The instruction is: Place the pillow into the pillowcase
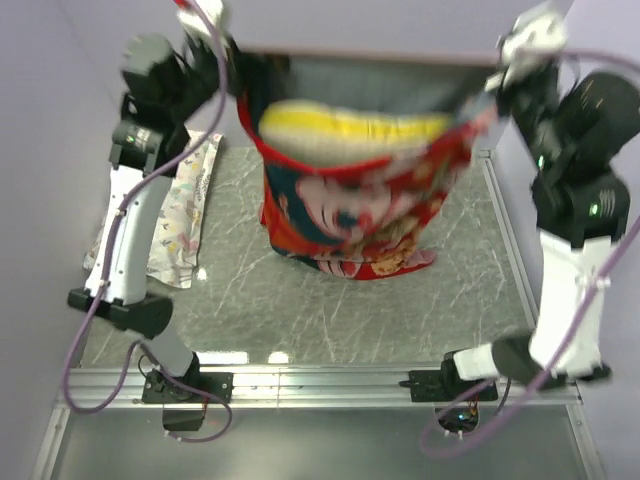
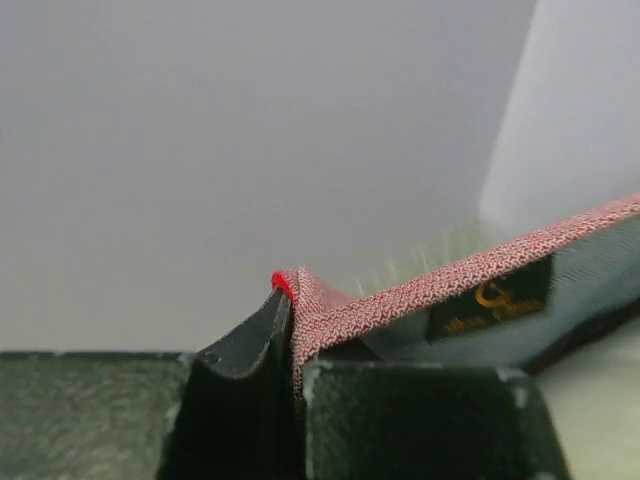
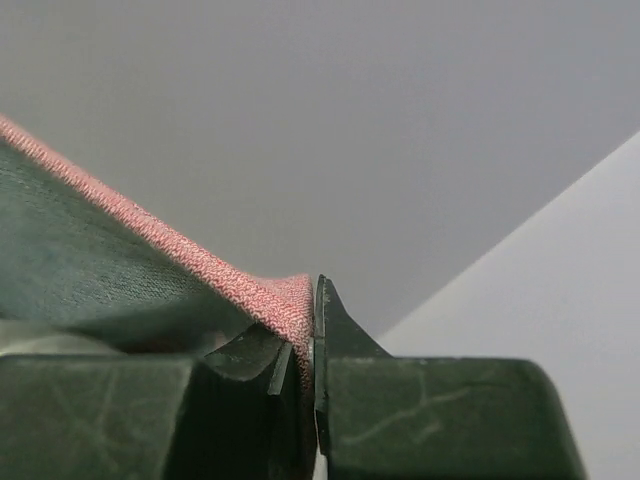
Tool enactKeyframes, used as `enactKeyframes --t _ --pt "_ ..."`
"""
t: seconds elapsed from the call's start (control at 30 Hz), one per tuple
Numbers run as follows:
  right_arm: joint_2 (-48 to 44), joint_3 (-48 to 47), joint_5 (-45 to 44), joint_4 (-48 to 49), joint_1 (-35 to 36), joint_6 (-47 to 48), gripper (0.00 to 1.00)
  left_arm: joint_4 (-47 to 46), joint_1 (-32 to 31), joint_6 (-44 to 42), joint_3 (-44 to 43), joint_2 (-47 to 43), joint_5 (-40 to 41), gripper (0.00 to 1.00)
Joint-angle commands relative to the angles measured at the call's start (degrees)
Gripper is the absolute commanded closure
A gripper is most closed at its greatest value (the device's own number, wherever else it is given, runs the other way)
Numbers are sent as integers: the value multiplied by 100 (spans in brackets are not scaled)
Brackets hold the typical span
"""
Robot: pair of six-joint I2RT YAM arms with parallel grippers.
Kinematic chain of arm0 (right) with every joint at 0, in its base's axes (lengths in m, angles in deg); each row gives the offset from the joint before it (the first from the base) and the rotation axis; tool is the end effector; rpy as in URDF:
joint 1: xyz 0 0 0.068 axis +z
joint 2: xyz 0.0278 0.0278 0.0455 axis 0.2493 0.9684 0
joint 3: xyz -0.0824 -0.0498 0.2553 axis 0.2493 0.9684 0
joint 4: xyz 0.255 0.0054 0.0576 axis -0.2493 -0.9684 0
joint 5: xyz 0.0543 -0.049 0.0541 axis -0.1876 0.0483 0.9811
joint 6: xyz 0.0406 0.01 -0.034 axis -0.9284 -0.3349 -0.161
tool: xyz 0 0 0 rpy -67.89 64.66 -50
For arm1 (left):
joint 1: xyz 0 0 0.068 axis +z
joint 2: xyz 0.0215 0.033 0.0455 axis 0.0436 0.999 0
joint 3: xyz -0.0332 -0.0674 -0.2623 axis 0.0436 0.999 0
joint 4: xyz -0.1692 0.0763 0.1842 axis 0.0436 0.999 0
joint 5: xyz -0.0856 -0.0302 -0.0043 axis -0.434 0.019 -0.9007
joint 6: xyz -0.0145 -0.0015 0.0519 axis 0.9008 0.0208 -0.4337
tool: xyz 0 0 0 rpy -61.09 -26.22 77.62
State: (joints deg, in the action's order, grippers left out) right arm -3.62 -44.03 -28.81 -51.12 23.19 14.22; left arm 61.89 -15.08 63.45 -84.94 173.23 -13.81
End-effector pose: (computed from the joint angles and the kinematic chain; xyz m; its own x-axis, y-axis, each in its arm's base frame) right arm 0.1656 0.0286 0.5991 0.2367 -0.4924 -0.8376 -0.1316 0.8379 -0.5298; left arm 0.2884 -0.1024 0.5630 0.0563 -0.0379 -0.9977 0.5717 0.8204 0.0011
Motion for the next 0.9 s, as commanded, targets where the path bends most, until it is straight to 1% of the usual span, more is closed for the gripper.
enactKeyframes --t 0.0,0.03,0.07,0.1,0.13,0.17,0.2,0.23,0.27,0.3,0.33,0.37,0.4,0.47,0.5,0.53,0.6,0.63,0.7,0.77,0.87 --pt "772 -3912 -2269 1517 -436 622 100 -1533 879 89 -3450 19 1960 100" --pt "751 -3881 -2392 1984 -427 798 100 -2121 879 -52 -2870 -293 2267 100" --pt "533 -3480 -2507 2502 -427 861 100 -3423 879 -288 -2290 -610 2375 100" --pt "-261 -2023 -2586 3377 -427 818 100 -3419 879 -395 -2128 -726 2411 100" --pt "-669 -1217 -2500 3690 -427 731 100 -3149 888 -431 -2579 -605 2429 100" --pt "-1012 -574 -2325 3763 -436 617 100 -2833 888 -396 -2531 -578 2359 100" --pt "-1399 268 -2132 3677 -436 624 100 -2830 888 -466 -2165 -908 2237 100" --pt "-1455 459 -2095 3459 -427 563 100 -3082 888 -710 -891 -1155 2087 100" --pt "-1446 531 -1973 3091 -427 371 100 -3146 880 -860 -452 -1340 1703 100" --pt "-1325 584 -1954 2478 -427 413 100 -2781 845 -975 -256 -1429 1577 99" --pt "-1297 628 -2006 2446 -436 422 100 -2716 844 -950 -63 -1430 1681 100" --pt "-1280 663 -2137 2585 -427 457 100 -2559 844 -906 -78 -1395 2091 100" --pt "-1192 489 -2226 2847 -436 518 100 -2488 966 -897 -148 -1308 2243 100" --pt "-1025 16 -2331 2964 -427 667 100 -2784 1177 -696 -307 -1333 2340 100" --pt "-807 -509 -2375 3025 -427 729 100 -3012 1370 -643 -289 -1412 2315 100" --pt "-700 -749 -2402 3052 -436 791 100 -3319 1398 -660 -376 -1430 2306 100" --pt "-585 -1224 -2446 3157 -436 861 100 -3480 1398 -660 -561 -1413 2410 100" --pt "-594 -1296 -2446 3201 -436 862 100 -3472 1398 -712 -875 -1378 2420 100" --pt "-751 -1323 -2429 3298 -436 809 100 -3480 1398 -800 -1080 -1368 2516 100" --pt "-883 -1279 -2376 3237 -427 782 100 -3664 1398 -1054 -1107 -1447 2543 100" --pt "-1182 -859 -2192 3061 -427 791 100 -3727 1398 -1126 -975 -1658 2421 100"
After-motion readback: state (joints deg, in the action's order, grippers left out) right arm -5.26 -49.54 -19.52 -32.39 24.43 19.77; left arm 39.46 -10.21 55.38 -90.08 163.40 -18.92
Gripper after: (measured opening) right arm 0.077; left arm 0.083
